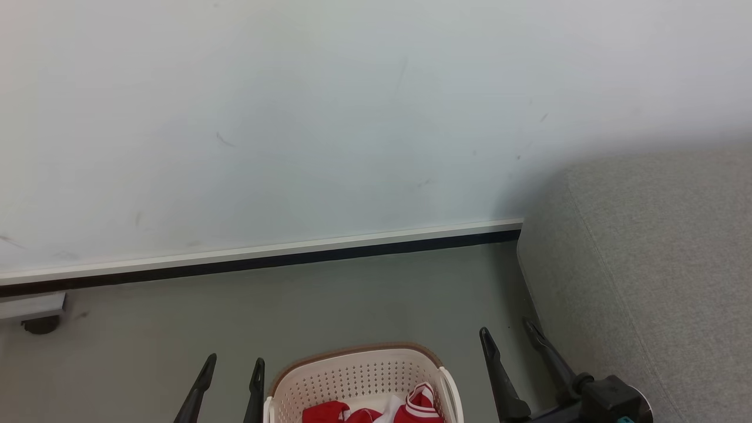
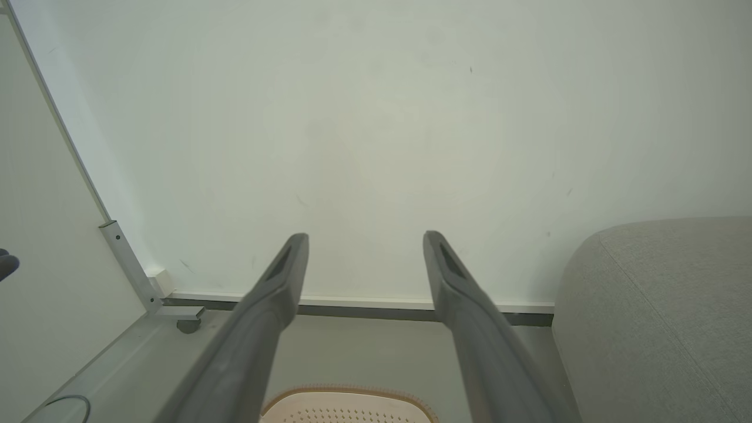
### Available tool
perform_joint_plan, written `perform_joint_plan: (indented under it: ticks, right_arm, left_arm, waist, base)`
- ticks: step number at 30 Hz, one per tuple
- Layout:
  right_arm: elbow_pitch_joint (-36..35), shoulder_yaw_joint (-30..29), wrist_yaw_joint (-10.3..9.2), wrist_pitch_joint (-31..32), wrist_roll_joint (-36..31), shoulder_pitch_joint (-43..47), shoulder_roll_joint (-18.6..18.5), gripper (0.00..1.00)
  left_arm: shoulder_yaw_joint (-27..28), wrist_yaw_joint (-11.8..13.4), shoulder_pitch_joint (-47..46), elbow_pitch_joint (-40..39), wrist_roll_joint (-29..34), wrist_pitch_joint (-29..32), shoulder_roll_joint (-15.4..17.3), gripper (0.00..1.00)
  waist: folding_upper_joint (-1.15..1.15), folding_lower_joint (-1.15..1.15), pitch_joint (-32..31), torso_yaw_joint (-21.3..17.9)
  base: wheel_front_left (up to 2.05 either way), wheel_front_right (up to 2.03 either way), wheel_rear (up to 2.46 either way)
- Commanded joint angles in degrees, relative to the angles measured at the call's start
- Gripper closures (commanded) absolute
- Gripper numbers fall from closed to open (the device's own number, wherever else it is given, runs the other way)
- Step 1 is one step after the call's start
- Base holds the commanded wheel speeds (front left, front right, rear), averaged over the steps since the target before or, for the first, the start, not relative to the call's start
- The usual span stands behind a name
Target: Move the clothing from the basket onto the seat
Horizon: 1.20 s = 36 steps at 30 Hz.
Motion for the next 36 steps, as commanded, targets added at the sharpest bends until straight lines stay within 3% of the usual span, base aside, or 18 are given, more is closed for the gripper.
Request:
perform_joint_plan:
  ticks: [1, 26, 36]
  right_arm:
    - [-0.09, 0.09, 0.04, -0.12, -0.09, 0.34, -0.29, 0.00]
    - [-1.04, -0.40, 0.04, -0.13, 0.47, -0.75, -0.25, 0.00]
    - [-2.45, -0.90, 0.04, -0.12, 0.10, -1.82, -0.08, 0.00]
  left_arm:
    - [0.18, 0.14, 0.71, 0.02, 0.32, -0.28, 0.06, 0.00]
    - [-0.65, -0.19, -0.63, 1.32, 0.44, -0.28, 0.06, 0.00]
    - [-2.49, -2.18, -2.52, 4.32, 1.58, -0.28, 0.05, 0.00]
  waist:
    - [0.00, 0.01, 0.04, 0.01]
    - [0.00, 0.01, 1.64, -0.49]
    - [0.00, 0.01, 4.74, -1.24]
  base:
    - [0.00, 0.00, 0.00]
    - [0.00, 0.00, 0.00]
    - [0.00, 0.00, 0.00]
